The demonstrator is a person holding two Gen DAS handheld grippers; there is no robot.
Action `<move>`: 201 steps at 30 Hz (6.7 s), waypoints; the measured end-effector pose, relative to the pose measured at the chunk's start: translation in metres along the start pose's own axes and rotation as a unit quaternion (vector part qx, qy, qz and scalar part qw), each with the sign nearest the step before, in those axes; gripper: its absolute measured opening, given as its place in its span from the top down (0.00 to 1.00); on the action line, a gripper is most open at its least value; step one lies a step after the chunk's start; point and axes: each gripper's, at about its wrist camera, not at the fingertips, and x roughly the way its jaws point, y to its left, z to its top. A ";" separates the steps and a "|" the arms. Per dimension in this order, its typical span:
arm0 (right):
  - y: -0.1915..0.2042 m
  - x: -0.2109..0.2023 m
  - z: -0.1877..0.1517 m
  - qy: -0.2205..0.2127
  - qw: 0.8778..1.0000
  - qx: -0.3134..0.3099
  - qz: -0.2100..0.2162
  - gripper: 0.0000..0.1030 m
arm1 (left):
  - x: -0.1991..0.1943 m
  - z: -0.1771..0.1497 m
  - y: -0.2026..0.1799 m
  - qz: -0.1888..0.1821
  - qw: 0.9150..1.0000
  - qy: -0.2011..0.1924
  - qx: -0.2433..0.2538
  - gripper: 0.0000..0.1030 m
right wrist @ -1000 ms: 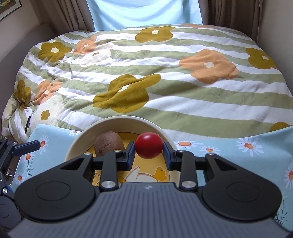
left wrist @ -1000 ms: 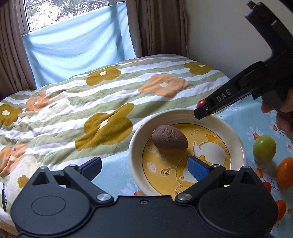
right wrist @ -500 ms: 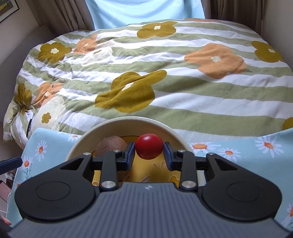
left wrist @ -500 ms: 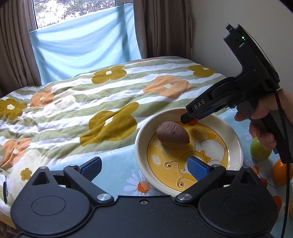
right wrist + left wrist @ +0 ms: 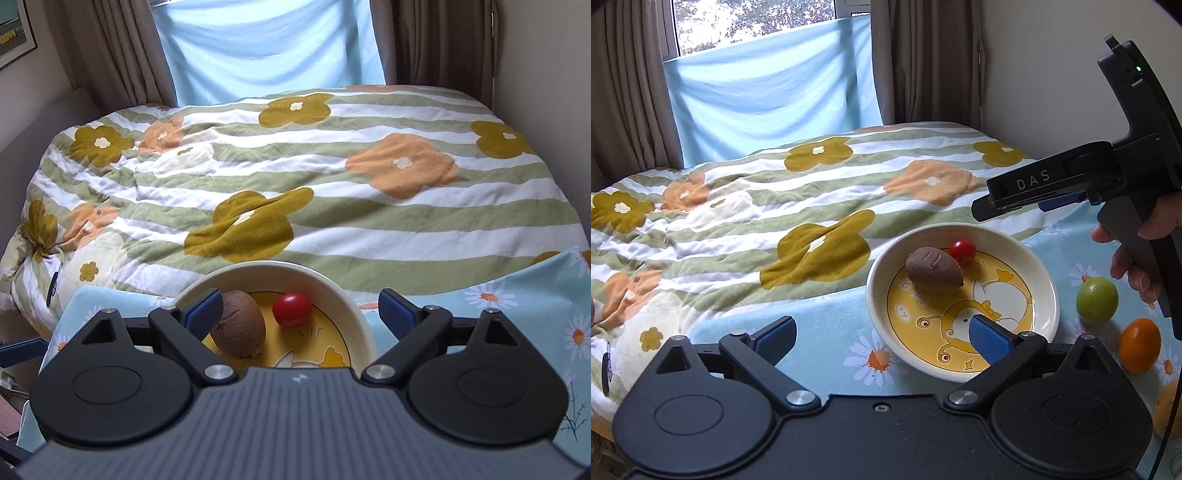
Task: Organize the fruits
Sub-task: 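Open the left tool releasing the kiwi while the right tool drops the tomato in the bowl, then reach the left tool to the orange while the right tool reaches the wrinkled apple, then grasp the orange with the left tool while the right tool grasps the wrinkled apple, then carry the orange and wrinkled apple over the white bowl with both tools, then release the orange with the left tool while the right tool lowers the apple into the bowl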
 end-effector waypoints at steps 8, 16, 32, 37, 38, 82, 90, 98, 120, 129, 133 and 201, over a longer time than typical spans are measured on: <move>0.011 -0.068 -0.008 -0.048 0.998 -0.018 -0.019 0.00 | -0.043 -0.001 0.006 0.008 0.999 -0.030 -0.010 0.01; 0.024 -0.141 -0.037 -0.065 0.996 -0.033 -0.057 0.00 | -0.087 -0.013 0.004 -0.006 0.999 -0.048 0.002 0.01; 0.007 -0.232 -0.137 -0.065 0.994 0.003 -0.090 0.00 | -0.145 -0.067 -0.041 0.005 0.997 -0.080 0.021 0.01; -0.007 -0.231 -0.170 -0.055 0.994 -0.009 -0.090 0.00 | -0.144 -0.092 -0.065 0.030 0.996 -0.084 0.012 0.01; -0.010 -0.229 -0.178 -0.051 0.994 -0.012 -0.092 0.00 | -0.142 -0.097 -0.069 0.029 0.996 -0.084 0.012 0.01; -0.064 -0.153 -0.257 0.003 0.995 0.018 -0.100 0.11 | -0.032 -0.143 -0.099 0.058 0.996 -0.002 0.073 0.38; -0.062 -0.149 -0.258 0.002 0.995 0.008 -0.103 0.11 | -0.039 -0.149 -0.099 0.061 0.997 0.000 0.050 0.38; -0.062 -0.149 -0.257 -0.002 0.995 -0.015 -0.097 0.13 | -0.051 -0.154 -0.102 0.075 0.997 0.002 0.031 0.38; -0.058 -0.212 -0.205 -0.056 0.996 -0.050 -0.037 0.13 | -0.130 -0.104 -0.112 0.108 0.993 -0.052 -0.015 0.38; -0.046 -0.233 -0.152 -0.062 0.994 -0.085 -0.008 0.13 | -0.158 -0.055 -0.105 0.114 0.989 -0.080 -0.040 0.38; -0.042 -0.230 -0.126 -0.066 0.995 -0.075 0.014 0.13 | -0.151 -0.036 -0.098 0.112 0.989 -0.086 -0.036 0.38; 0.009 -0.003 -0.027 0.022 0.999 -0.046 -0.011 0.12 | 0.034 0.002 0.011 0.054 0.998 0.023 -0.008 0.00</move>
